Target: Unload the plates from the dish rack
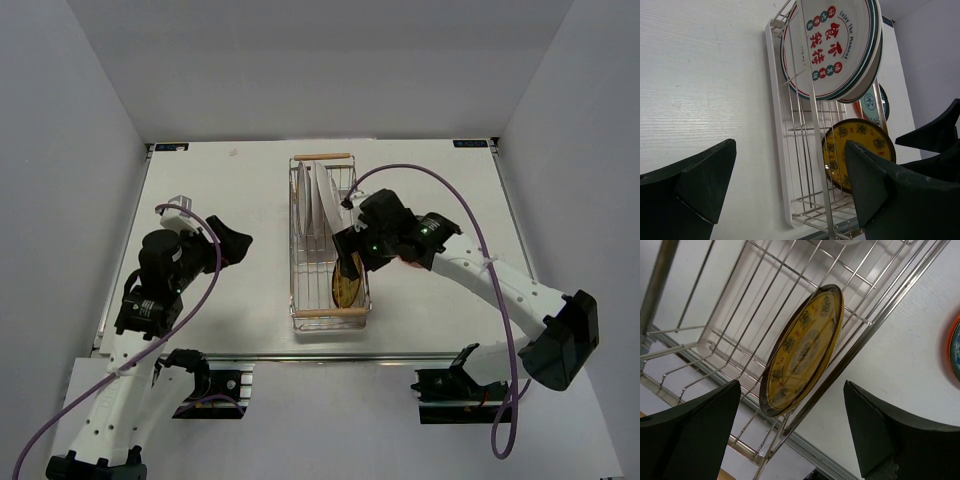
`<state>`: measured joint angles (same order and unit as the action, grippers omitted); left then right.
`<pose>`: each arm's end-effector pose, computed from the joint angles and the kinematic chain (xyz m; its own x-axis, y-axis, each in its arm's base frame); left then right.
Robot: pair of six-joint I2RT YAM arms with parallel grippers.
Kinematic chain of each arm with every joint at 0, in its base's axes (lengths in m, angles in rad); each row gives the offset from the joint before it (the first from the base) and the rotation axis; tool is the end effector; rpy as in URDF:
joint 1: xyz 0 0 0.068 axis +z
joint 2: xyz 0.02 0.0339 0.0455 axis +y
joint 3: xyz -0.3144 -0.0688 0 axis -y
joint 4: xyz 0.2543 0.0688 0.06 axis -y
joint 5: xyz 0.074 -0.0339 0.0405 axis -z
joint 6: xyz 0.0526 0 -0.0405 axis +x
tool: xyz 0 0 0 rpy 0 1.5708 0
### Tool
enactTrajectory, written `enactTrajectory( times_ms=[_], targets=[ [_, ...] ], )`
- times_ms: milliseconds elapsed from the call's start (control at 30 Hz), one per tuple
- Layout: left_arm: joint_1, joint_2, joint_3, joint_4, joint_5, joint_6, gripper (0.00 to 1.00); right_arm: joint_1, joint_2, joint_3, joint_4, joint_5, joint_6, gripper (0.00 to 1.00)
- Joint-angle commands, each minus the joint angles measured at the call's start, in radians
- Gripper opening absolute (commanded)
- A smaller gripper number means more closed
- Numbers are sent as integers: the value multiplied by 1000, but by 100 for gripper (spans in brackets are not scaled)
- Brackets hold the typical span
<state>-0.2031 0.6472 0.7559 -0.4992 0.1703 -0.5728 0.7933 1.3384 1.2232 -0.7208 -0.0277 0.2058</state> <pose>0.1273 -0.0353 0.3424 -0.5043 -0.4415 -0.7422 0.0940 0.8263 -0.5554 0.2038 0.2091 0.3559 -0.6577 -0.3770 -0.6521 -0.6038 0.7815 0.1571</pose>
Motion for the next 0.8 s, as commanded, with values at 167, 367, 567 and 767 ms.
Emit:
enactTrajectory(
  times_ms=[167,367,567,767],
  targets=[
    [-4,2,-21,11,21,4,98,66,39,42,-40,101,44,86],
    [-4,3,-27,11,18,2,98,99,61,67,-37,110,49,84],
    [-4,6,-27,11,14,1,98,122,67,84,-40,144,64,84],
    [-4,8,-29,10,15,-1,98,127,62,108,-55,207,78,84]
  ],
)
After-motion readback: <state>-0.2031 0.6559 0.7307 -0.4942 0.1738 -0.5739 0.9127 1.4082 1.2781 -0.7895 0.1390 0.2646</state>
